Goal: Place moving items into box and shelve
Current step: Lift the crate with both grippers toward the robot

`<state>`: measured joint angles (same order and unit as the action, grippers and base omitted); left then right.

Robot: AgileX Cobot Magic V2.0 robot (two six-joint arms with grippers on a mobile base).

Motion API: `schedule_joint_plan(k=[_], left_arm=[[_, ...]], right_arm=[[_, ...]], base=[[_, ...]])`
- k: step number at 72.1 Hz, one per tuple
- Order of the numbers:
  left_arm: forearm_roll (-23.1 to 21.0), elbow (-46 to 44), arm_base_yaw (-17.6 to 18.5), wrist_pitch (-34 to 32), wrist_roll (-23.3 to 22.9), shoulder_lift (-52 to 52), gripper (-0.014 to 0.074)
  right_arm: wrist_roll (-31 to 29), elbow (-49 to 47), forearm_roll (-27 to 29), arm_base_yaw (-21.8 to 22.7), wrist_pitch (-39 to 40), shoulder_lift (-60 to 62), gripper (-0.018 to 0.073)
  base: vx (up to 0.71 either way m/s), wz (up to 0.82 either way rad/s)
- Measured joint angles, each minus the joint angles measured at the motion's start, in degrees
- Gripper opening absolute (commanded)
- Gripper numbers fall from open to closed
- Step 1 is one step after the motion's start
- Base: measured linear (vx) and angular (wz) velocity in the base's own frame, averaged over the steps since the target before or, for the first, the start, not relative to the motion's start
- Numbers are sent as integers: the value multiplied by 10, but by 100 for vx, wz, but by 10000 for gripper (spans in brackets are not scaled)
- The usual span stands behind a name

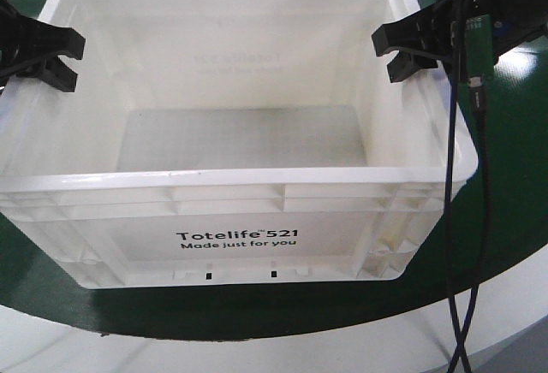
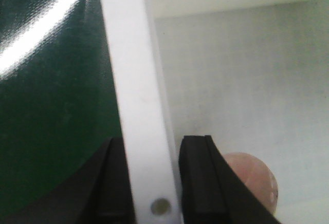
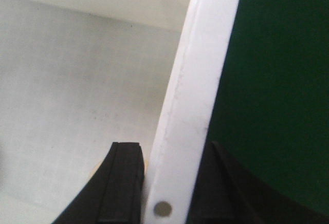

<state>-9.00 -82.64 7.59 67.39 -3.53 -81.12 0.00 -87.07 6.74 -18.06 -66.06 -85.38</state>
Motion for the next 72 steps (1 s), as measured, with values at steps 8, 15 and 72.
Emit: schedule_joint_plan(k=[8,15,72], left_arm=[[-5,-1,0,2,0,9,-20],[-8,-1,0,3,0,23,-20],[-12,-1,0,38,-2,74,-20]], right_arm=[[0,0,-2,0,-12,15,-12],[5,0,0,0,-20,29,-12],[12,0,26,0,-77,71,-12]], base=[[0,0],[0,0],[0,0]])
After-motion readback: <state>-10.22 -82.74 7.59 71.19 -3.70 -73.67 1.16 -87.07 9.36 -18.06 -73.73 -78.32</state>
